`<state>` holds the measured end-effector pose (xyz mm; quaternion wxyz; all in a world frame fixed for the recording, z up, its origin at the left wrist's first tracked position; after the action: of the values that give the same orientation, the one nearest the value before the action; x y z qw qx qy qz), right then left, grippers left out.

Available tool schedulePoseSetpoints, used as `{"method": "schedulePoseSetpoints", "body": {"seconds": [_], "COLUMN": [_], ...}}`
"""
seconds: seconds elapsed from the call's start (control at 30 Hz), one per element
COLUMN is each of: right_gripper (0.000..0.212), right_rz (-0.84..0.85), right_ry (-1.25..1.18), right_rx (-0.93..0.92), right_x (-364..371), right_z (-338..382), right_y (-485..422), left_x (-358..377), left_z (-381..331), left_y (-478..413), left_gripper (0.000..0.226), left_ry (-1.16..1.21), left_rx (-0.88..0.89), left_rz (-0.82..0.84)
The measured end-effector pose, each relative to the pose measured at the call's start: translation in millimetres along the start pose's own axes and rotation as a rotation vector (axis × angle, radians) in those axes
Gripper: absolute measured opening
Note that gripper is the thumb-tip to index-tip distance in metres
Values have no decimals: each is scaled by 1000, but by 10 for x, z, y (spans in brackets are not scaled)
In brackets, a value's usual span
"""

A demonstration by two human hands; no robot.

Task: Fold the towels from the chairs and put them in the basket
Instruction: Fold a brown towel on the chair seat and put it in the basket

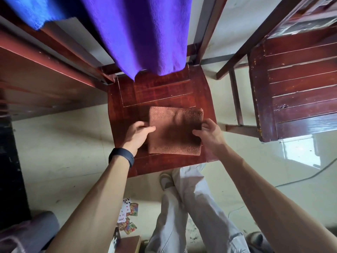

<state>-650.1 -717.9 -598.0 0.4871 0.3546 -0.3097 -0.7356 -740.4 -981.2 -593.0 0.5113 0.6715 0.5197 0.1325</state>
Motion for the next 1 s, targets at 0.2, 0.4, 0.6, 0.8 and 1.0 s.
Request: {"method": "schedulePoseSetpoints", "body": {"seconds": [0.2,0.4,0.6,0.8,1.0], "right_gripper": [32,37,36,33,32], "right_rz": [11,84,-46,-265,-526], "right_ry": [-267,-425,-542,-755,-968], "right_rx": [-53,-34,-195,-338,-414], "right_x": [-321,-917,-1825,-2873,-3889], "right_z": [117,642,1230,1060,395], "right_y": [523,1448,2691,4140,5161], "left_x": [13,-57,120,772,1979], "left_z": [-248,-987,-1951,-2682,-3148], "left_y": [525,1555,2748,4091,5279], "left_gripper": [39,36,34,37,34], "left_ry": [153,174,111,-88,-337], "left_rx": [44,128,321,486,642], "left_rz": [201,333,473,660,857]}}
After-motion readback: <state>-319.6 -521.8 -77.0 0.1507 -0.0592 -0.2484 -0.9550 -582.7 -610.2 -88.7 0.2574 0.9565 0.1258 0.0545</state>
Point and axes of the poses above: each hand's wrist, its own y-axis away from the middle knuckle, its own x-axis out of the palm, z = x × y, the point moved 8 cm from there along -y, towards the middle knuckle, and after that the axes turned 7 degrees about -y, right-handed, at the moved point
